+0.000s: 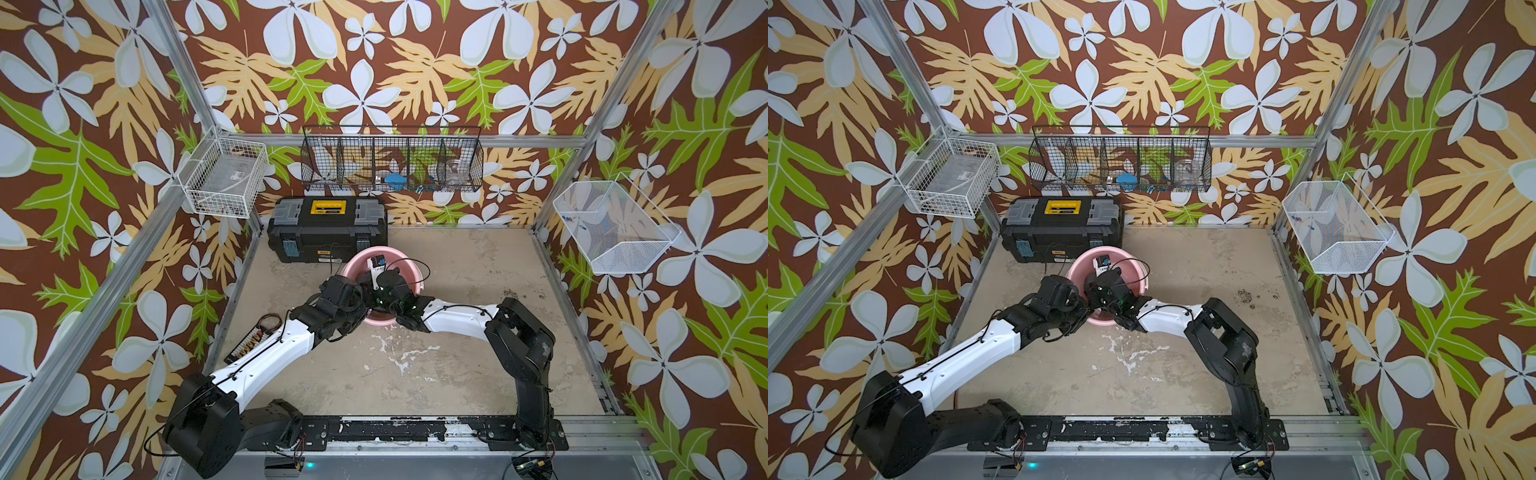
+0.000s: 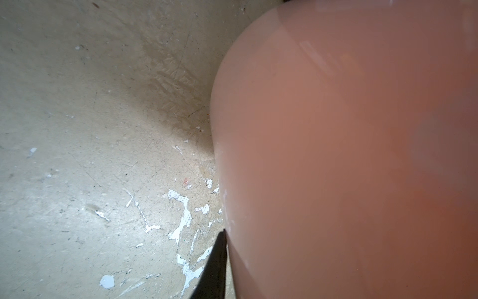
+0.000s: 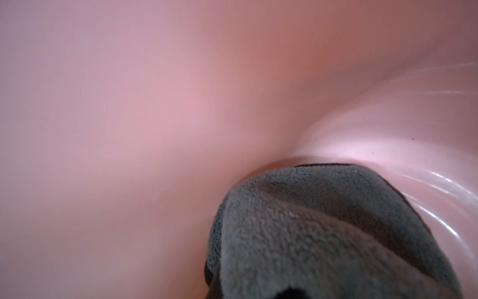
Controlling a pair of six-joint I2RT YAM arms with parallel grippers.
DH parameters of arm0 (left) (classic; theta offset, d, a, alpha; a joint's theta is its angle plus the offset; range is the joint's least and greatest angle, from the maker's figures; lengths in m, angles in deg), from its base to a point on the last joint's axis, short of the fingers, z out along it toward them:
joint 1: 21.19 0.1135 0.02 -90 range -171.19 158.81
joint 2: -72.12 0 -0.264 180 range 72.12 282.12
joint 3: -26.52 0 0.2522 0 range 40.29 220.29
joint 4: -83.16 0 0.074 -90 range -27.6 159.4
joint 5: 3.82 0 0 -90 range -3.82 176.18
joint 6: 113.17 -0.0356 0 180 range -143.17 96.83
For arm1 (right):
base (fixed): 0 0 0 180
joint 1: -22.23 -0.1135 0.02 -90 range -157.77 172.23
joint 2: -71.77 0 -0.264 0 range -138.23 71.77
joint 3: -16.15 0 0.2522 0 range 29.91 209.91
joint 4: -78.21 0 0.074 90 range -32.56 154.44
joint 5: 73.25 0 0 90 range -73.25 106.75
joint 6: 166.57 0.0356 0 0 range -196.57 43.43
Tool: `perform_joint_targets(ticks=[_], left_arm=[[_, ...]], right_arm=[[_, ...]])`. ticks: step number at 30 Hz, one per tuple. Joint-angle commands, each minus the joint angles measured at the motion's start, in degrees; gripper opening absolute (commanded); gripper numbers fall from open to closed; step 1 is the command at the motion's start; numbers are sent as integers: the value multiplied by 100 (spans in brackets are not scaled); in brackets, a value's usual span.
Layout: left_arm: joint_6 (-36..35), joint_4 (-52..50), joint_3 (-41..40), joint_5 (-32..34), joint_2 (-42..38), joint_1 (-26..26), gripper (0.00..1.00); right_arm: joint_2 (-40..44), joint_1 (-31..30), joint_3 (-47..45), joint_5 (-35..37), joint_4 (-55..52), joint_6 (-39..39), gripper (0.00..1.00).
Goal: Wipe the inside of the bucket with a cloth
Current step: Wipe the dirt from the inside of the bucket.
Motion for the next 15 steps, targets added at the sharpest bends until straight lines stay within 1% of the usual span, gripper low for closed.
perform_joint_targets(ticks=[1,4,6,12,15], left_arm=[[-7,382,44,-152,5,33,0],[-7,387,-15,-201,23,29,0],[-15,391,-59,-232,12,30,0],[-40,328,-140,-195,-98,29,0],[-49,298,-188,-175,-141,36,0]], right_arm=[[15,-49,9,-202,216,-222,0],[142,-72,-254,-77,580,-320,0],[195,-76,-244,51,599,-403,0],[248,-76,195,494,297,-833,0],[249,-72,430,870,87,-1035,0]])
